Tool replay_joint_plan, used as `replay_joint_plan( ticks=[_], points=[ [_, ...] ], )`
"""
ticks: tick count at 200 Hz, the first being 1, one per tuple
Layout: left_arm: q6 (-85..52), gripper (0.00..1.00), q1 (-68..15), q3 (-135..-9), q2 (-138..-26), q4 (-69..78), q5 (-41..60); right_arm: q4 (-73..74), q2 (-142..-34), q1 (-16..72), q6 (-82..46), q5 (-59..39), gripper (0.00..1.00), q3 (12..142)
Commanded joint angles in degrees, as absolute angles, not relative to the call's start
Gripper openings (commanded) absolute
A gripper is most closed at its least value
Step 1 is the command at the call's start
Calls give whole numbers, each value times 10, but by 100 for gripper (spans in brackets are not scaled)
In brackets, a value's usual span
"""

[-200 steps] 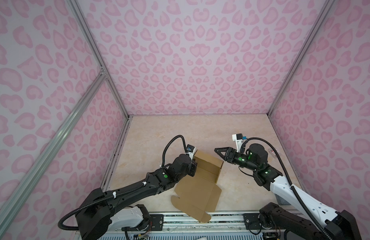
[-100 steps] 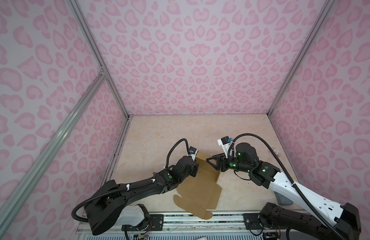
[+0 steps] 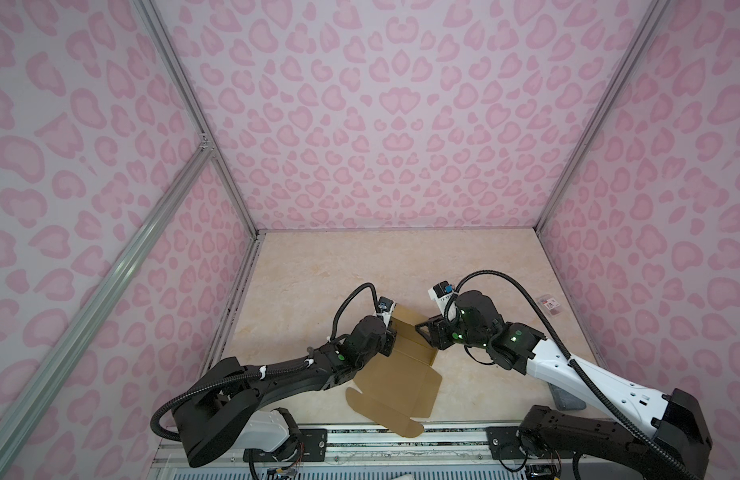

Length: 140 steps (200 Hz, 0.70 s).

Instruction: Fold the paper box

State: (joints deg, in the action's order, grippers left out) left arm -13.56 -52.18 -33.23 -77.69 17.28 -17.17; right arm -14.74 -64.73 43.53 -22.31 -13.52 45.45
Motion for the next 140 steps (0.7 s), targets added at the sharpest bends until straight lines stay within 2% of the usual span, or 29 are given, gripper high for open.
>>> replay_joint_plan(
  ticks=[1,71,140],
  points=[
    [-127,3,-522,-332,-785,212,-170,-135,-657,438,-232,-139,55,446],
    [-108,7,-522,-332,-803,220,-156,-134,-656,444,-240,-134,54,436],
    [-84,12,-517,-326,-804,231,-90,-137,-659,446,-246,-133,53,434]
  ],
)
